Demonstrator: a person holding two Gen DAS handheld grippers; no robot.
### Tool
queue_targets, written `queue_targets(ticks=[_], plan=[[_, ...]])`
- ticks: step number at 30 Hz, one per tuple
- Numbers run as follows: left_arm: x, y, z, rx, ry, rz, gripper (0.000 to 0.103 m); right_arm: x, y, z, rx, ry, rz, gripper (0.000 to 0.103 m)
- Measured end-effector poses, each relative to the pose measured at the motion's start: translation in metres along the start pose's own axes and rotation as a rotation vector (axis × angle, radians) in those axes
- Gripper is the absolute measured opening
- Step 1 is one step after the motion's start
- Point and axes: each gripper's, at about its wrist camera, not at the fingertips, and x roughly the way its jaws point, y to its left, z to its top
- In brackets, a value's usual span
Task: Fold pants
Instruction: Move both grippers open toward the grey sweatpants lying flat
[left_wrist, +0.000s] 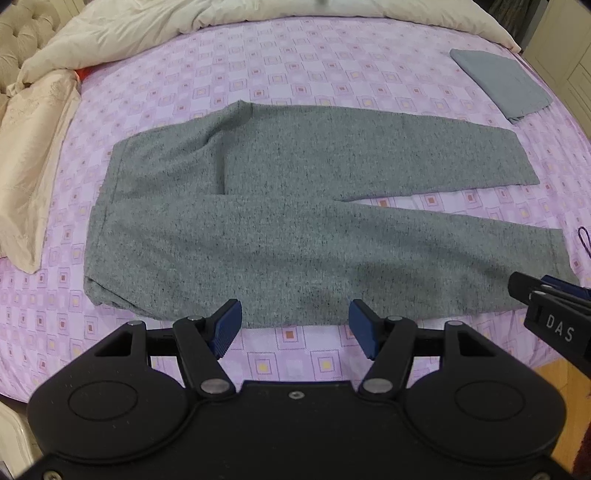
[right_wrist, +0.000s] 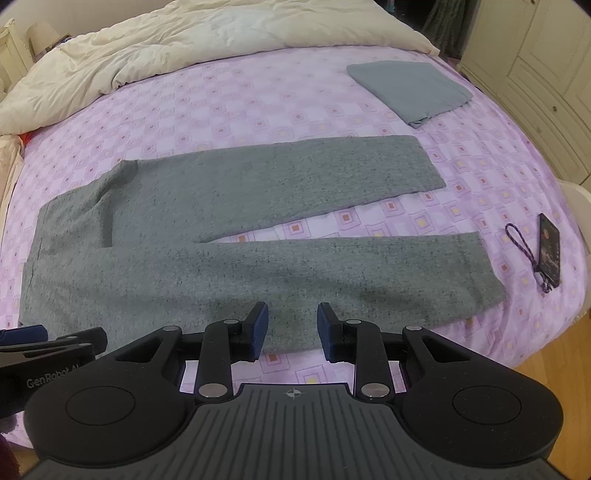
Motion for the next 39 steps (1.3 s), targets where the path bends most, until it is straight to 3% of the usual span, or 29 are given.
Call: queue_targets(ticks=[29, 39], plan=[[0.012, 0.014, 0.006, 0.002, 0.051, -0.032, 0.065, 0.007, 0.017, 0.003, 0.012, 0.009, 0.006, 0.029], [0.025, 0.012, 0.009, 0.055, 0.076, -0.04, 0.058, 0.017, 0.02, 0.004, 0.034, 0.02, 0.006, 0.024]])
